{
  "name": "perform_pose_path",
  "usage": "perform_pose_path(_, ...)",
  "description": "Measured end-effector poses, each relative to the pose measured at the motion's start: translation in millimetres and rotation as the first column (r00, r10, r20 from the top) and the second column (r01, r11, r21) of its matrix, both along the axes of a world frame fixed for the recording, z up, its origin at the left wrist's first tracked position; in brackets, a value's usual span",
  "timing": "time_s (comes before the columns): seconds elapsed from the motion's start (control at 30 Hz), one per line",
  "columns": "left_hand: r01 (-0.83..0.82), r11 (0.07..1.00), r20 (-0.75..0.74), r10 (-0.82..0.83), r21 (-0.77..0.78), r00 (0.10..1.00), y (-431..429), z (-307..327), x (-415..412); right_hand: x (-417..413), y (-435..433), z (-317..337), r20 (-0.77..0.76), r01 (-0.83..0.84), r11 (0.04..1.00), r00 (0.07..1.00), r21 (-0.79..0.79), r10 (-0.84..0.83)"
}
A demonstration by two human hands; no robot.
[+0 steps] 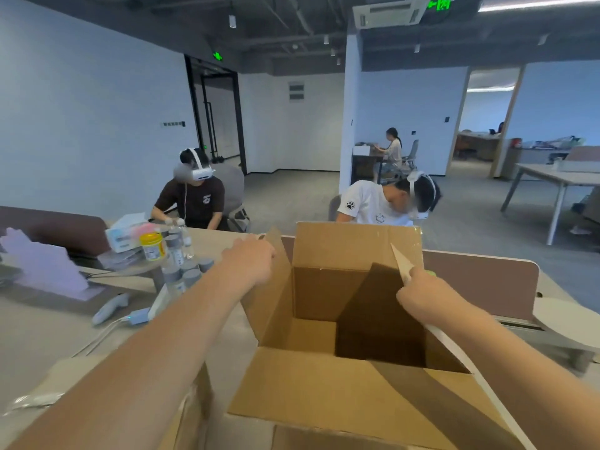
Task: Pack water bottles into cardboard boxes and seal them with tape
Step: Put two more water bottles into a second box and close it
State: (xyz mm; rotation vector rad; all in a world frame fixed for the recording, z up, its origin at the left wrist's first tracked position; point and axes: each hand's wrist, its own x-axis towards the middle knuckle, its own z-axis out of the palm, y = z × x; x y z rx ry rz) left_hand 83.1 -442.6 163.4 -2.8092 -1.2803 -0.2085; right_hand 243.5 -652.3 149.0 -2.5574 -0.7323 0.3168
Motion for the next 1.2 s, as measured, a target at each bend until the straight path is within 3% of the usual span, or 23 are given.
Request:
perform_pose_path(0.07,-0.023,0.977,-0.336,0.095,0.211,0.937,-1,-13,-1,-2,-5,5,0.062,-0.010,1.000,0.998,0.005,0.009)
perform_pose_path(0.1,-0.004,0.975,-0.428,0.101,0.221,0.898,-6,-22,1,-3,-8,7,0.162,-0.011,1.000,0.987,-0.028,0.015)
perform_pose_path(0.13,0.000,0.987,-0.477,0.079,0.163,0.875,-9,-33,4,-5,-10,9,0.303,-0.005,0.995,0.953,-0.095,0.034)
perform_pose_path(0.2,-0.092,0.988,-0.408,0.035,-0.121,0.912,-15,-56,12,-7,-15,17,0.595,0.037,0.950,0.787,-0.310,0.163)
perform_pose_path(0.27,-0.139,0.915,-0.266,0.036,-0.380,0.963,-16,-73,17,-2,-22,26,0.658,0.127,0.878,0.713,-0.461,0.242)
perform_pose_path(0.33,-0.105,0.924,-0.157,0.050,-0.368,0.986,-14,-90,20,8,-32,24,0.622,0.227,0.815,0.758,-0.534,0.197)
perform_pose_path(0.4,-0.115,0.942,-0.099,0.088,-0.316,0.991,-9,-100,21,30,-41,7,0.538,0.301,0.813,0.843,-0.499,0.018)
perform_pose_path(0.47,-0.147,0.941,-0.108,0.119,-0.305,0.987,-10,-105,26,50,-54,-14,0.347,0.323,0.826,0.923,-0.461,-0.167)
perform_pose_path(0.57,-0.216,0.935,-0.103,0.195,-0.280,0.975,-10,-111,34,58,-63,-39,-0.047,0.155,0.851,0.978,-0.502,-0.206)
perform_pose_path(0.63,-0.223,0.935,-0.071,0.212,-0.276,0.975,-7,-118,35,49,-65,-54,-0.301,0.029,0.928,0.942,-0.371,-0.150)
perform_pose_path(0.7,-0.208,0.934,-0.037,0.206,-0.292,0.978,-2,-123,34,51,-62,-67,-0.284,-0.046,0.947,0.957,-0.319,-0.049)
perform_pose_path(0.8,-0.194,0.920,0.001,0.207,-0.341,0.978,3,-123,32,62,-56,-73,-0.197,-0.092,0.930,0.980,-0.357,0.022)
perform_pose_path(0.97,-0.221,0.921,0.020,0.240,-0.320,0.971,-3,-118,28,76,-53,-71,-0.189,-0.218,0.890,0.970,-0.401,0.153)
perform_pose_path(1.1,-0.193,0.915,0.053,0.226,-0.355,0.973,-7,-118,23,75,-43,-56,-0.339,-0.246,0.841,0.937,-0.481,0.081)
perform_pose_path(1.2,-0.180,0.857,0.051,0.232,-0.482,0.971,-5,-113,21,60,-32,-21,-0.311,-0.267,0.733,0.947,-0.626,0.079)
